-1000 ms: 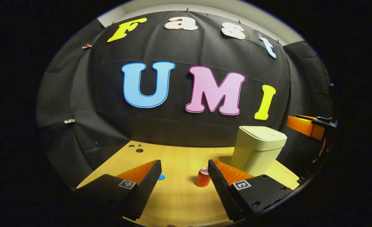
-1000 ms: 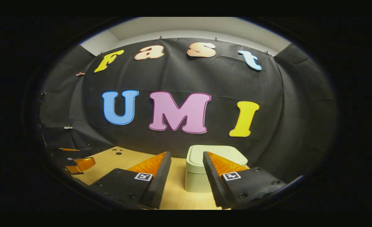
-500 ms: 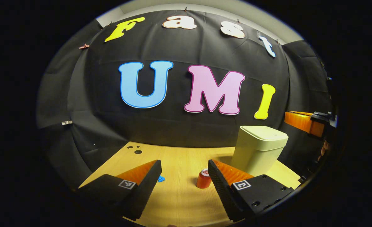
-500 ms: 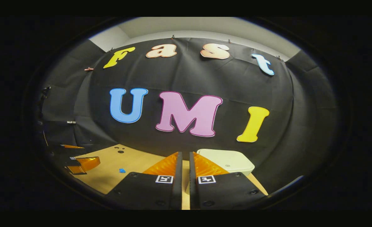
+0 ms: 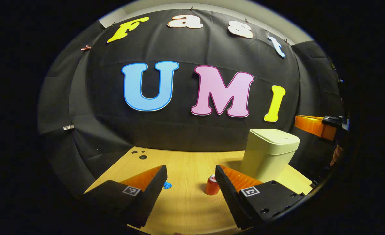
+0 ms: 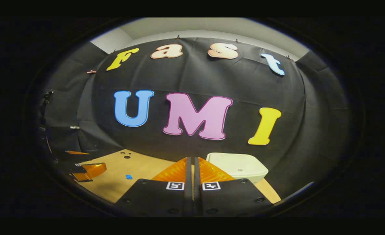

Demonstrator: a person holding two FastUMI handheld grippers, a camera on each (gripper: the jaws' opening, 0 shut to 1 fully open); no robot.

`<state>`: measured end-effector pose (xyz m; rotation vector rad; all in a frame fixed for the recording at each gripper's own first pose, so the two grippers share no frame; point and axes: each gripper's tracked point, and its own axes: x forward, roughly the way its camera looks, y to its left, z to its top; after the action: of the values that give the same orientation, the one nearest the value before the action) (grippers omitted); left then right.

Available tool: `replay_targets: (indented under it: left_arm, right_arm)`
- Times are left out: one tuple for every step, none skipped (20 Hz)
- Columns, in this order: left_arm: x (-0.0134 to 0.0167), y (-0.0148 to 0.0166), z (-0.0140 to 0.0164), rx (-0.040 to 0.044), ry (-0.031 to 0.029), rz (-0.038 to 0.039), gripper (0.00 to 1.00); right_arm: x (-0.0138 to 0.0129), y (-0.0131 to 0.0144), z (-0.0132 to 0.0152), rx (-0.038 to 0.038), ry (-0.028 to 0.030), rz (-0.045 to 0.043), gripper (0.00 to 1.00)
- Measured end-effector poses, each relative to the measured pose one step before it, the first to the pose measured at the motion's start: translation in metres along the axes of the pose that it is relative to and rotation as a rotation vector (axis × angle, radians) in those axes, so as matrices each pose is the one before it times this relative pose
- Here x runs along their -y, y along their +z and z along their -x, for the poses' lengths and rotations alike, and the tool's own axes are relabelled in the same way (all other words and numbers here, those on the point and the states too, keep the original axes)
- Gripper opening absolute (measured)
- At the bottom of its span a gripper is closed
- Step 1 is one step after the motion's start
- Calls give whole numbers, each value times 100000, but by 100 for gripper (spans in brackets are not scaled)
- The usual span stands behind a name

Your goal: Press the lid of the desktop garbage bin to open it, pick up the crumpled paper on the desktop and throw it into the bin, then pick up the pop can on the desktop and drop it into the bin, and finally close the garbage bin lid.

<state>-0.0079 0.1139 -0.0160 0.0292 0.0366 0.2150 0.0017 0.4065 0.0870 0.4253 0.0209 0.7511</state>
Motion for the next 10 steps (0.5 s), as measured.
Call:
replay_targets:
  left_arm:
    - [-13,4,30,-46,-41,-69,96]
    - [-34,-125,-165,-45,-12,108,95]
    - [30,-82,-105,-167,-69,176,95]
    - [-81,-7,133,-337,97,105,95]
    - [-77,-52,-67,-329,135,0,95]
    - [-9,-154,-9,-342,297,35,95]
    - [-48,50,-5,33,261,182,96]
    - [-52,-163,38,8,331,203,96]
    - [-52,-66,-35,-203,208,198,96]
    - [-106,47,-17,-443,147,212,95]
  right_arm:
    - [57,46,-78,-317,-268,-344,3]
    - [20,-342,-101,-1474,792,-418,2]
    - [-21,-488,-199,-1751,-128,142,7]
    - [72,-255,-14,-1226,292,-149,2]
    - [178,34,-120,-633,-613,-33,5]
    - [253,85,-49,-559,10,-264,5]
    - [68,-61,-183,-721,0,-261,4]
    - [335,120,-187,-883,-412,-355,2]
    - [487,-132,-365,-1506,-267,-635,5]
    - [406,-62,-282,-1325,-14,-935,7]
